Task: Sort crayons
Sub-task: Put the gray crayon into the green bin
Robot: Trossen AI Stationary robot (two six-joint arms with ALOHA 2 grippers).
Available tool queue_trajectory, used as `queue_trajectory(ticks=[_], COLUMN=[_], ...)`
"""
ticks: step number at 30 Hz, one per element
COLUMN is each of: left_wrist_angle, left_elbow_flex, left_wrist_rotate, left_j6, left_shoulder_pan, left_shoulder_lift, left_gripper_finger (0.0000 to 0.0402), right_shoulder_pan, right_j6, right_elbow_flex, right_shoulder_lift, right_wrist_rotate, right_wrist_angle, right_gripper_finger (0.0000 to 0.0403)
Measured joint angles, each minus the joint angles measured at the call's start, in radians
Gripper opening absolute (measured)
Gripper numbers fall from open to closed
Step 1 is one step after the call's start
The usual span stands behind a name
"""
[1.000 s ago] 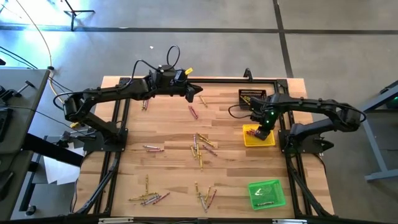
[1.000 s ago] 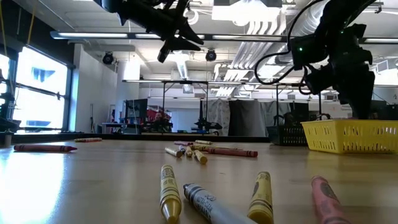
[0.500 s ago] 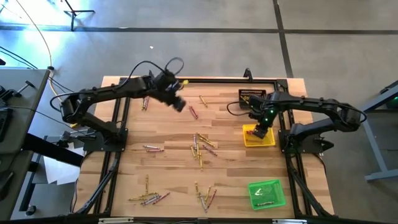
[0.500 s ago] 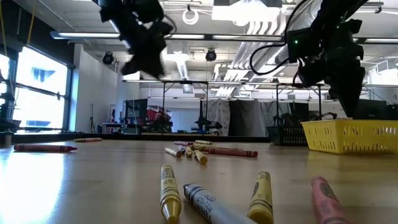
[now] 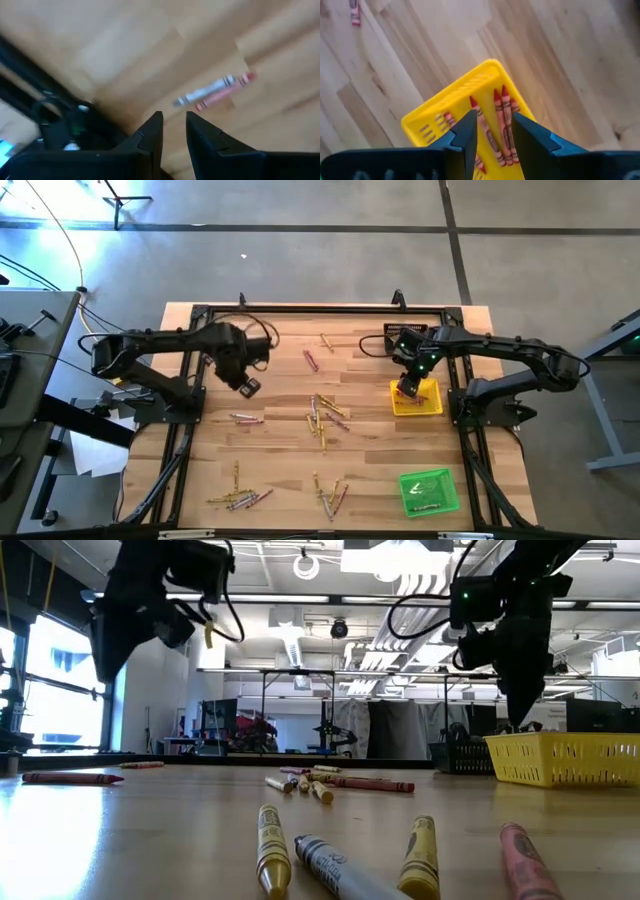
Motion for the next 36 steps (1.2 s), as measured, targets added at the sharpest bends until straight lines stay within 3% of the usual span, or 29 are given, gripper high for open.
queue_trajectory(ticks=[2,7,10,19,27,36], left_wrist_angle=[0.011,0.042,0.112,0.432,0.449,0.451], left_elbow_flex=[-0.014,-0.069,-0.129,-0.291,-0.318,-0.320], left_wrist_rotate=[0.003,-0.002,-0.007,-0.070,-0.064,-0.075], left_j6=[0.064,0.405,0.487,0.493,0.471,0.463], left_shoulder_pan=[-0.062,-0.208,-0.269,-0.363,-0.405,-0.435], left_shoulder_lift=[-0.003,-0.014,-0.015,-0.013,-0.013,-0.009], left_gripper_finger=[0.0070,0.0070,0.0070,0.0060,0.0040,0.0047], right_shoulder_pan=[0.000,0.000,0.000,0.000,0.000,0.000], right_j6=[-0.013,-0.100,-0.108,-0.033,0.007,0.007], right_elbow_flex=[0.000,0.000,-0.001,-0.001,-0.001,-0.001], right_shoulder_lift=[0.000,0.000,0.000,0.000,0.000,0.000], right_wrist_rotate=[0.002,0.010,0.015,0.014,0.014,0.014], right_wrist_angle=[0.014,0.053,0.086,0.105,0.105,0.107], right_gripper_finger=[0.0107,0.0107,0.0107,0.0107,0.0107,0.0107])
